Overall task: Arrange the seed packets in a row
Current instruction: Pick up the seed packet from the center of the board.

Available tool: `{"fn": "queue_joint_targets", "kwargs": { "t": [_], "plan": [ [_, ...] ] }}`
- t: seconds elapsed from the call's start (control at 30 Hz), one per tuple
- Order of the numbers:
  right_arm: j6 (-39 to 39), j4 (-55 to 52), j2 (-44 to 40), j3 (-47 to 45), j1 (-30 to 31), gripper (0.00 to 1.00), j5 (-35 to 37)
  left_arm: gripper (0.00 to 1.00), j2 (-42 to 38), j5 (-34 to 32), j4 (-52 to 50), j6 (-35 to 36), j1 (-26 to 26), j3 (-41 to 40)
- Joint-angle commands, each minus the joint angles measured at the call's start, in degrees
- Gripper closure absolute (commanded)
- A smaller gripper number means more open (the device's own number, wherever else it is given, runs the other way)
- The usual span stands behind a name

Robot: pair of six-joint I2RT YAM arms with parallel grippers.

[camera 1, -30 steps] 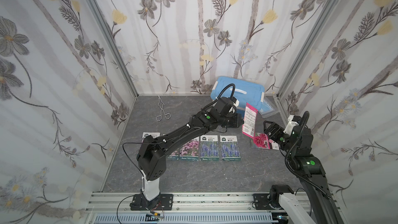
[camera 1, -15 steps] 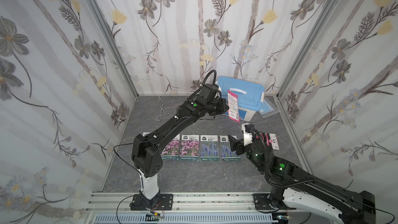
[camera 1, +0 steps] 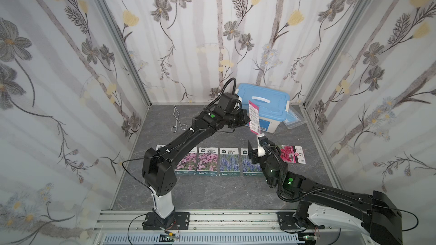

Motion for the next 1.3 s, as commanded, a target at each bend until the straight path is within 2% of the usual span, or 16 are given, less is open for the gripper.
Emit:
{"fn": "queue_joint_targets", "kwargs": {
  "t": [0.0, 0.17, 0.5, 0.7, 0.77, 1.03, 1.1, 1.2, 1.23, 1.27],
  "plan": [
    [-3.72, 7.11, 1.61, 1.15, -1.62, 0.26, 0.10, 1.00, -0.81, 0.48, 1.34, -0.18, -0.07, -0.51],
    [-5.00, 7.59, 4.59, 3.51, -4.52, 0.26, -2.79, 1.00, -1.07, 0.55, 1.48, -0.12, -0.43, -0.86],
    [-5.16, 8.23, 10.38, 7.00, -6.38, 0.42, -5.36, 1.00, -1.25, 0.40, 1.71, -0.31, -0.51, -0.89],
    [-2.85, 8.98, 12.26, 7.56, -8.15, 0.81, -5.78, 1.00, -1.52, 0.14, 1.72, -0.40, -0.60, -0.86],
    [-2.36, 9.46, 12.44, 7.18, -8.53, 1.00, -5.84, 1.00, -1.51, 0.04, 1.87, -0.47, -0.60, -0.71],
    [-0.83, 11.33, 9.33, 4.67, -8.63, 1.00, -6.52, 1.00, -0.47, -0.12, 3.36, -1.71, -0.54, 0.00],
    [0.37, 10.63, 8.01, 3.79, -8.65, 1.00, -6.68, 0.55, -0.53, -0.37, 4.48, -2.11, -0.60, 0.27],
    [3.23, 8.75, 4.52, 1.60, -8.62, 1.00, -7.26, 0.23, -1.47, -0.89, 7.60, -2.60, -0.51, 0.69],
    [4.73, 7.88, 2.64, 0.41, -8.77, 1.00, -7.65, 0.14, -1.78, -1.36, 8.54, -2.60, -0.51, 0.96],
    [6.75, 6.78, 0.45, -0.63, -9.16, 1.00, -8.26, 0.11, -2.03, -1.77, 8.89, -2.62, -0.43, 1.56]
  ]
}}
